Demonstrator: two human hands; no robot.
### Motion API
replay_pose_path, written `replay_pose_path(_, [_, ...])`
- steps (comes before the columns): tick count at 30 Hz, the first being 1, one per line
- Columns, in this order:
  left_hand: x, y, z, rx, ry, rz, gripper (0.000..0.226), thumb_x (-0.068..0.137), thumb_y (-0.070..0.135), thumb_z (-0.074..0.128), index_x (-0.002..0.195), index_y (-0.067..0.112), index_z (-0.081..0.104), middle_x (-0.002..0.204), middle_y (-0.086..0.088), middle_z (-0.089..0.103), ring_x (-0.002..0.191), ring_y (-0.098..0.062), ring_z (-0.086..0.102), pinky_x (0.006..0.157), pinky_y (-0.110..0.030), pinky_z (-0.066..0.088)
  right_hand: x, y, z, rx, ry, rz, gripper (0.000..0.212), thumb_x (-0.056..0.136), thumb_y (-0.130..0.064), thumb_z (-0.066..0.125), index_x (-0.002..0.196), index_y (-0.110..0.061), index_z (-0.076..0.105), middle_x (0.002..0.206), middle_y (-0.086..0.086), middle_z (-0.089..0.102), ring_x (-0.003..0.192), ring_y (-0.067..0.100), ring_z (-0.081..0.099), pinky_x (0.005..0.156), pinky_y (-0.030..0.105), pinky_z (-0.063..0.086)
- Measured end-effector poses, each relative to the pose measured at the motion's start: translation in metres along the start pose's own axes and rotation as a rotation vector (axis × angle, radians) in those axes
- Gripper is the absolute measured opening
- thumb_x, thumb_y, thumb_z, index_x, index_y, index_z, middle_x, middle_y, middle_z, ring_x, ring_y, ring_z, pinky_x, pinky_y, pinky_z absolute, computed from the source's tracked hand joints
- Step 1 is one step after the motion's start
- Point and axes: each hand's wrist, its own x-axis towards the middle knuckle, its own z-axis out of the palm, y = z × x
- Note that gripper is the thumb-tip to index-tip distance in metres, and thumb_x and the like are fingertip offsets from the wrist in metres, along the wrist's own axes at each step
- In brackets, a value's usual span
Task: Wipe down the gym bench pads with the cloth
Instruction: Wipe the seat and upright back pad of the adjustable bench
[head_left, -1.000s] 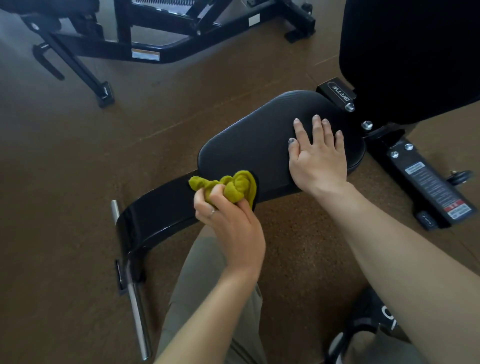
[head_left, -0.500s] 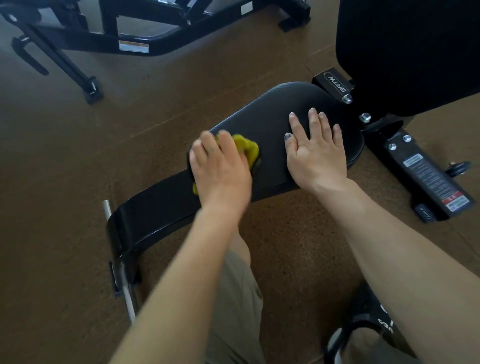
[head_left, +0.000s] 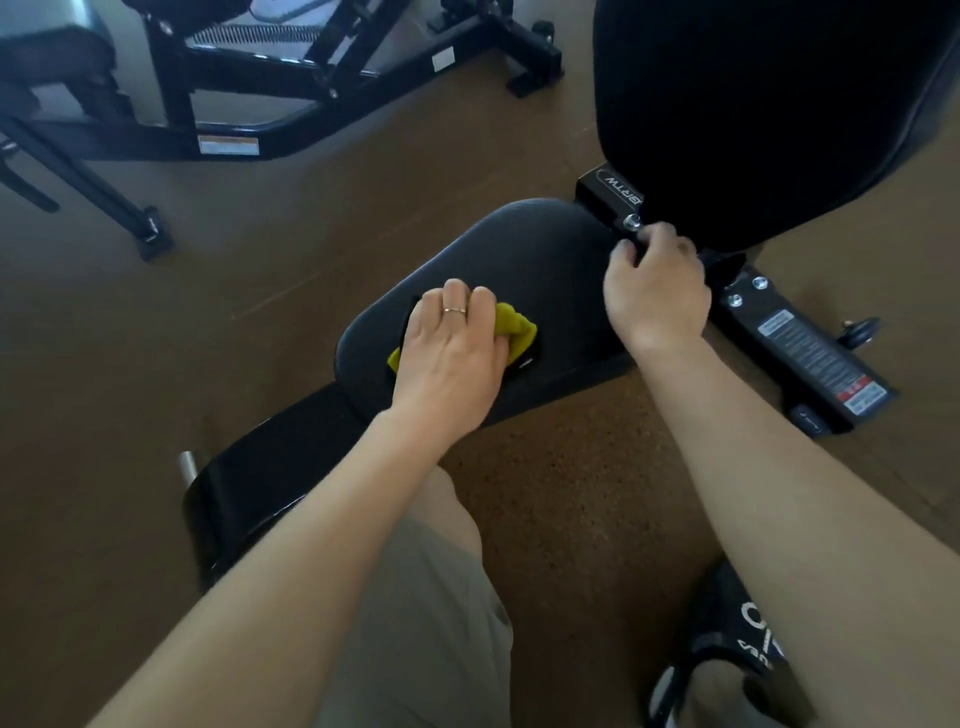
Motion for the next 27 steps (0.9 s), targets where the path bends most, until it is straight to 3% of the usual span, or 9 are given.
replay_pose_path(2, [0.033,-0.003,0.004,0.011,-0.036,0.007,0.039,0.107,0.036,0.040,0.132,0.006,0.044,0.134,-0.021,0.046,0.118,-0.039,0.046,0.106,-0.049,0.037,0.002,0.014,0.001,0.224,-0.142,0.234,0.045,0.110,-0.040,0.030,0.146,-0.019,0.047,0.145,0.015,0.050,0.131,0.037,0.048,0.103,0.043,0.037])
replay_pose_path(5, [0.090,0.006,0.008,0.031,-0.101,-0.044,0.042,0.108,0.035,0.034,0.139,0.007,0.036,0.142,-0.020,0.037,0.125,-0.040,0.039,0.110,-0.048,0.029,0.001,0.028,0.008,0.417,-0.215,0.296,0.047,0.113,-0.039,0.021,0.153,-0.021,0.038,0.145,0.013,0.050,0.130,0.032,0.047,0.093,0.034,0.029])
replay_pose_path(8, [0.100,0.027,0.012,0.023,-0.093,-0.032,0.043,0.107,0.032,0.036,0.140,0.006,0.034,0.143,-0.020,0.036,0.127,-0.040,0.038,0.112,-0.048,0.026,0.008,0.029,0.011,0.495,-0.242,0.296,0.054,0.112,-0.047,0.018,0.156,-0.022,0.037,0.157,0.011,0.041,0.146,0.032,0.036,0.112,0.040,0.027])
replay_pose_path(12, [0.033,0.070,0.015,-0.083,-0.028,0.309,0.037,0.101,0.033,0.044,0.127,0.007,0.048,0.126,-0.016,0.048,0.116,-0.036,0.047,0.104,-0.048,0.037,0.018,0.035,0.011,0.640,-0.295,0.376,0.063,0.108,-0.060,0.017,0.159,-0.028,0.036,0.165,0.008,0.034,0.152,0.030,0.031,0.126,0.048,0.021])
replay_pose_path(14, [0.039,0.069,0.015,-0.116,-0.062,0.360,0.034,0.102,0.035,0.044,0.126,0.010,0.049,0.125,-0.013,0.049,0.115,-0.034,0.047,0.104,-0.047,0.037,0.022,0.038,0.012,0.719,-0.332,0.428,0.070,0.104,-0.067,0.020,0.157,-0.027,0.040,0.162,0.007,0.039,0.148,0.029,0.037,0.124,0.051,0.025])
replay_pose_path(17, [0.086,0.065,0.021,-0.094,-0.086,0.322,0.035,0.104,0.035,0.042,0.127,0.009,0.046,0.128,-0.014,0.046,0.116,-0.035,0.045,0.104,-0.047,0.034,0.024,0.041,0.011,0.770,-0.376,0.440,0.080,0.091,-0.078,0.024,0.149,-0.029,0.051,0.153,0.009,0.050,0.139,0.029,0.048,0.121,0.053,0.032])
replay_pose_path(21, [0.128,0.080,0.030,-0.054,-0.081,0.218,0.041,0.106,0.035,0.039,0.134,0.006,0.041,0.136,-0.017,0.041,0.123,-0.038,0.041,0.108,-0.047,0.029,0.028,0.045,0.008,0.777,-0.434,0.448,0.078,0.103,-0.069,0.024,0.159,-0.015,0.036,0.157,0.012,0.045,0.143,0.029,0.044,0.124,0.047,0.028])
replay_pose_path(24, [0.085,0.082,0.027,-0.086,-0.029,0.242,0.037,0.102,0.029,0.044,0.131,0.005,0.045,0.131,-0.018,0.043,0.120,-0.039,0.042,0.107,-0.049,0.033,0.028,0.044,0.007,0.753,-0.442,0.415,0.071,0.107,-0.063,0.019,0.157,-0.017,0.039,0.156,0.010,0.046,0.142,0.028,0.044,0.123,0.045,0.029])
replay_pose_path(27, [0.024,0.071,0.014,-0.162,-0.031,0.358,0.030,0.100,0.027,0.050,0.124,0.010,0.049,0.124,-0.013,0.046,0.115,-0.032,0.044,0.103,-0.046,0.036,0.029,0.043,0.009,0.761,-0.438,0.426,0.075,0.101,-0.071,0.019,0.159,-0.028,0.037,0.164,0.003,0.037,0.151,0.027,0.033,0.126,0.051,0.023])
